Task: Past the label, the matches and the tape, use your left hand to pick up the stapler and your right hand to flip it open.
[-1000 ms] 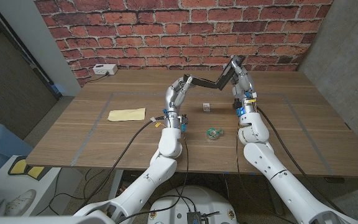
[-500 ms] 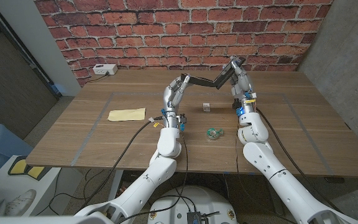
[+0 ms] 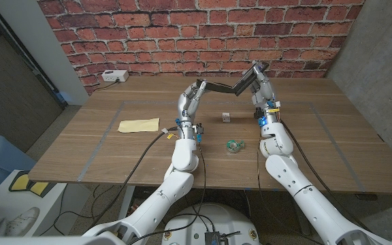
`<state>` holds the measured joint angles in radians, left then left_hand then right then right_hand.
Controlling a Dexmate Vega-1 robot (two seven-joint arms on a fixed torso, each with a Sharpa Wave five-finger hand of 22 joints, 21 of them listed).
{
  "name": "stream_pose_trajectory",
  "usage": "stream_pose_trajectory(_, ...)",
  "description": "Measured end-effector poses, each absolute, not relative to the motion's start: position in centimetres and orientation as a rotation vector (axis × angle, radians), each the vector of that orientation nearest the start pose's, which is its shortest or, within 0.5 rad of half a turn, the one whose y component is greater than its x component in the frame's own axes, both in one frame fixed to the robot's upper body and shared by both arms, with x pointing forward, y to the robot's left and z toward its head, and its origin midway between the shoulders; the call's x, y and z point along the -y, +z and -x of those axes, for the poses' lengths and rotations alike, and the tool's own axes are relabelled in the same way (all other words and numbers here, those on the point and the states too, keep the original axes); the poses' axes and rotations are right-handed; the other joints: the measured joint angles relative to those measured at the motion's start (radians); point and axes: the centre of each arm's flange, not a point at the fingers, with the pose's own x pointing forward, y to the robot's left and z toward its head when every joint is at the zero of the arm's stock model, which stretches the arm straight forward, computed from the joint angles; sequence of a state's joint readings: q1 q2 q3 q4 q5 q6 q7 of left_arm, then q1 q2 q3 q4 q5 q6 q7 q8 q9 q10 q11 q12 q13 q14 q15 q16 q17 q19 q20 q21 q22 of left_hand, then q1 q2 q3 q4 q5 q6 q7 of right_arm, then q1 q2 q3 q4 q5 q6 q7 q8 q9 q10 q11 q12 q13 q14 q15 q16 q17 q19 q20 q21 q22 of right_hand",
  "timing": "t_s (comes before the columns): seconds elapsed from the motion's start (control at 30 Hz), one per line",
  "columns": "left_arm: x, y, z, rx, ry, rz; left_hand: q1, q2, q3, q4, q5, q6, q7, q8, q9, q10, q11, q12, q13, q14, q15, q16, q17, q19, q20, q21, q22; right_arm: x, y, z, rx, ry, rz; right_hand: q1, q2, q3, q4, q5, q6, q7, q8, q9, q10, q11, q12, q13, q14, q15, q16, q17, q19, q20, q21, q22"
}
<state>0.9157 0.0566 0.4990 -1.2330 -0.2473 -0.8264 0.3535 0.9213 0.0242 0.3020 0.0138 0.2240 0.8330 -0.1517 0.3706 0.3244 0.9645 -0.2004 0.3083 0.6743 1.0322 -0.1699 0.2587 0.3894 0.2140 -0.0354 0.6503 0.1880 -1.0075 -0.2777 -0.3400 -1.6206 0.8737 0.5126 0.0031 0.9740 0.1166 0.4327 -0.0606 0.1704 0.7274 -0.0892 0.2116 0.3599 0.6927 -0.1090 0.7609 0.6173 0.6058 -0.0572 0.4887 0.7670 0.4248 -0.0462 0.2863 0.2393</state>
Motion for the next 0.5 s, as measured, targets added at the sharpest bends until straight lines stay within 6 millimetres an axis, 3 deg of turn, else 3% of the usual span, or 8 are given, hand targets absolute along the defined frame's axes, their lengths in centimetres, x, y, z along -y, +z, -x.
stream_pose_trajectory(0.33,-9.48,-3.71,-57.44,1.020,-0.137,0.345,0.000,0.000,0.001,-0.001,0.004,0.000,0.000,0.000,-0.005,0.000,0.000,-0.004,0.008,0.000,0.000,-0.008,-0.007,0.004,-0.004,0.000,-0.002,19.67,0.61,-56.80,0.856,0.361,-0.681,0.000,0.000,0.017,-0.017,0.000,0.001,0.001,-0.001,0.000,0.006,0.006,-0.011,-0.016,-0.024,0.002,-0.019,0.005,-0.005,0.005,0.010,0.005)
stream_pose_trajectory(0.5,-9.48,-3.59,-57.49,1.023,-0.140,0.354,0.000,0.000,0.008,-0.008,0.004,0.000,0.000,-0.001,-0.007,0.000,0.000,-0.007,0.007,0.000,0.000,-0.011,-0.009,0.004,-0.004,0.000,-0.002,19.49,0.50,-56.86,0.842,0.375,-0.712,0.000,0.000,0.017,-0.017,0.004,-0.015,-0.015,-0.012,0.000,-0.002,-0.002,-0.021,-0.022,-0.024,0.002,-0.023,0.011,-0.005,0.005,0.016,0.005)
